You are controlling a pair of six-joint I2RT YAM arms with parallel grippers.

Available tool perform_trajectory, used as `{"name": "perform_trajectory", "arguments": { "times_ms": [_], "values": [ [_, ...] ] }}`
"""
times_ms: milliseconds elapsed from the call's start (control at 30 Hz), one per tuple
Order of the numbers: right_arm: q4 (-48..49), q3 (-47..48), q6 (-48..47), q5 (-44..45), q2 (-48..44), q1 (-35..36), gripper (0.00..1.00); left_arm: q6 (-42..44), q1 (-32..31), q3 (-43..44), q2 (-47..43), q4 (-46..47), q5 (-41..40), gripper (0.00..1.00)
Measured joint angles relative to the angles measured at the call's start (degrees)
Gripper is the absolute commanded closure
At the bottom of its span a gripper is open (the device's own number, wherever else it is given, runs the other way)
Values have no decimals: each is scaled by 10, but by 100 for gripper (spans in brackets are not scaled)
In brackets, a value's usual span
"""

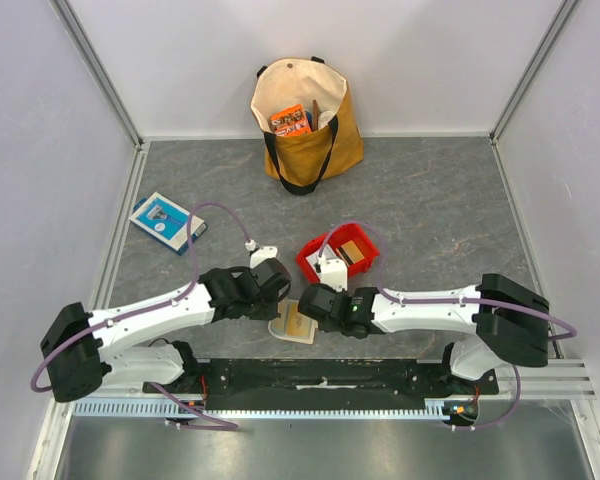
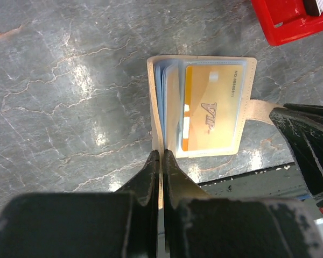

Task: Put the credit cards into the card holder
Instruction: Close the card holder at the center of the board.

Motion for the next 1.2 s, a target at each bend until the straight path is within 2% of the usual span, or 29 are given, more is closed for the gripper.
{"name": "perform_trajectory", "arguments": {
  "times_ms": [200, 467, 633, 733, 1033, 1133, 1200],
  "values": [
    [12, -45, 13, 1, -34, 0, 88, -3, -36, 41, 60, -11, -30, 98],
    [78, -153, 58, 2, -119, 0, 88, -16, -75, 92, 124, -21, -49, 98],
    [112, -183, 80, 2, -154, 0, 88, -26, -106, 126, 167, -21, -58, 97],
    [127, -191, 89, 2, -158, 0, 88, -31, -122, 141, 189, -19, -61, 86],
    [147, -212, 104, 1, -169, 0, 88, -50, -143, 154, 221, -18, -61, 71],
    [149, -214, 106, 1, -173, 0, 88, -54, -143, 154, 221, -17, -61, 55],
    [151, -214, 106, 1, -174, 0, 88, -53, -143, 152, 220, -12, -55, 48]
  ]
}}
